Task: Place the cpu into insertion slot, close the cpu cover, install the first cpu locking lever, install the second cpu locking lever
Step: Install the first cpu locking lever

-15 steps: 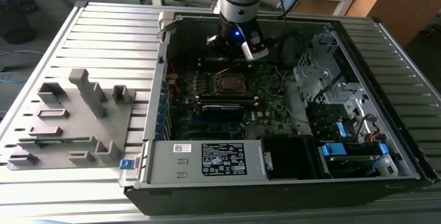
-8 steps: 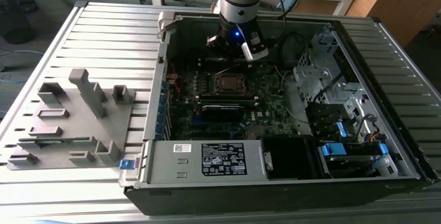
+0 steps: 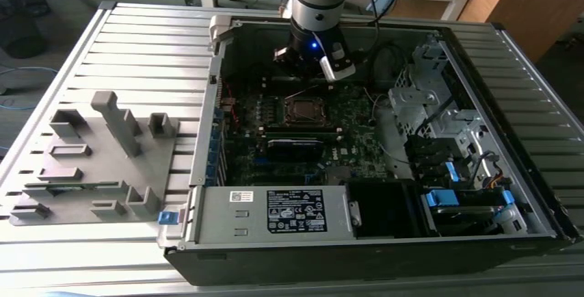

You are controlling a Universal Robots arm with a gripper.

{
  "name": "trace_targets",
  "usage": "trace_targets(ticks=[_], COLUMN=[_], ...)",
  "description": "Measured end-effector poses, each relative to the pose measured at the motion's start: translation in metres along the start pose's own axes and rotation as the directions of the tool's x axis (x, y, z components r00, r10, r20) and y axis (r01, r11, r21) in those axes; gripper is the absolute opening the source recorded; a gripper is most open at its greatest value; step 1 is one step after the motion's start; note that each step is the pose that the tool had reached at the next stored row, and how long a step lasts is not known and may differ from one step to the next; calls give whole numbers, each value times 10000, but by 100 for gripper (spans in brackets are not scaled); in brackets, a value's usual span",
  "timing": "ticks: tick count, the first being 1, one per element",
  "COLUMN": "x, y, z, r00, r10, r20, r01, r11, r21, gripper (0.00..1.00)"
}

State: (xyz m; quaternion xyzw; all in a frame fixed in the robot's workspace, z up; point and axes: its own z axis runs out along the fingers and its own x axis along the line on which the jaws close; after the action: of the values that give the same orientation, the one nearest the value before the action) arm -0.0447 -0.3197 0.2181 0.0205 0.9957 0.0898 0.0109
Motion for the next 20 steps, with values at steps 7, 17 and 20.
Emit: trace_targets(ticks=[7, 17, 20], x=[0, 0, -3], y=[-13, -12, -14], z=[-3, -2, -3], r00=[10000, 10000, 10000], r10=[2, 3, 2], r20=[-2, -5, -6], r01=[-2, -3, -2], r11=[10000, 9999, 9999], r21=[-41, -114, -118], gripper=[11, 11, 11])
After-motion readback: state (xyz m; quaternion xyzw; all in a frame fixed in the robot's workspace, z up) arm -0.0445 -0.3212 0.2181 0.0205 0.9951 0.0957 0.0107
